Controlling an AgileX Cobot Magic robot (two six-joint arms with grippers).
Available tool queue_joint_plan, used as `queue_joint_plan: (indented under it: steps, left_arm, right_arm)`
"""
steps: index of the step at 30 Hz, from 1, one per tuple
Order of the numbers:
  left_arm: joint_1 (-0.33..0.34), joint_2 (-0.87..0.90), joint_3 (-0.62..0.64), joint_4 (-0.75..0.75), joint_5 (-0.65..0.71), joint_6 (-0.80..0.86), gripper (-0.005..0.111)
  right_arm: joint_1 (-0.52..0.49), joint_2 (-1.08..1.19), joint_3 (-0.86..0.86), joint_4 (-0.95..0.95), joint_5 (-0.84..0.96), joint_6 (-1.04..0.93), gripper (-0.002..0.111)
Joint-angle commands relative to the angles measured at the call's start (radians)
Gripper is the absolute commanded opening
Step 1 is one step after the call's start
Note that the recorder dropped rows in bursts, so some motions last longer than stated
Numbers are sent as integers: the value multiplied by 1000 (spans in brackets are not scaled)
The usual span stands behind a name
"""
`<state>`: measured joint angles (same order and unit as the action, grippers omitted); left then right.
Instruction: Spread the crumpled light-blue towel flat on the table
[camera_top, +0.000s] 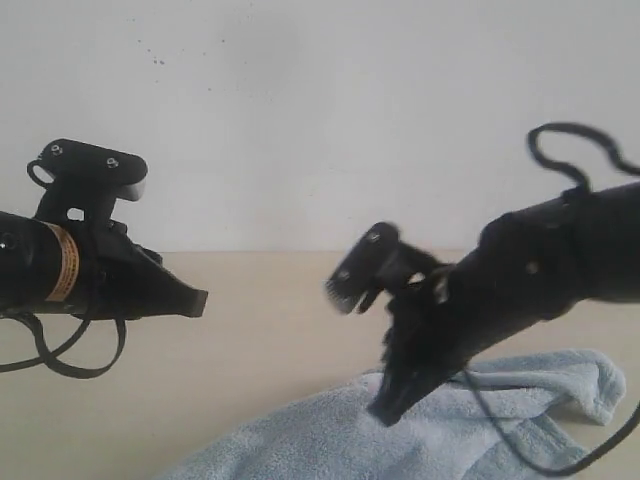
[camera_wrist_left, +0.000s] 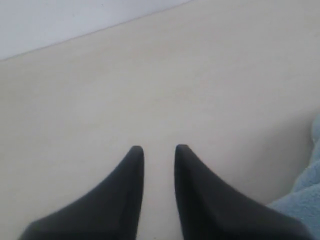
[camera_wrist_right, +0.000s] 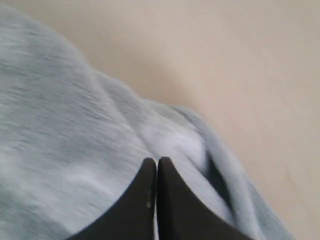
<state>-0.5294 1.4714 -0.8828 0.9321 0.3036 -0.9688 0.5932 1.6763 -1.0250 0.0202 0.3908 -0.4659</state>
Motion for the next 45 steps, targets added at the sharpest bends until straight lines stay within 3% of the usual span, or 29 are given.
queue_joint_plan:
  steps: [1, 5, 9, 12, 23, 26, 30, 45]
  left_arm:
    - [-33, 3, -8, -111, -8, 127, 40]
    - [-81, -9, -8, -244, 171, 163, 43]
    - [-146, -20, -8, -481, 469, 516, 43]
    - [-156, -20, 16, -550, 570, 612, 43]
    - [-156, -20, 162, -531, 521, 612, 43]
    - [-156, -20, 210, -556, 405, 612, 43]
    - [-156, -20, 266, -635, 219, 744, 43]
    - [-156, 34, 272, -666, 182, 791, 43]
  right_arm:
    - [-207, -49, 1, -78, 167, 316, 0]
    - [-323, -23, 1, -78, 358, 351, 0]
    - [-343, 17, 1, -70, 515, 351, 0]
    - [-331, 23, 17, -20, 536, 329, 0]
    - [-302, 20, 140, 97, 462, 253, 0]
    - [-302, 20, 140, 104, 462, 253, 0]
    - [-302, 20, 140, 106, 460, 253, 0]
    - [-302, 20, 140, 115, 398, 253, 0]
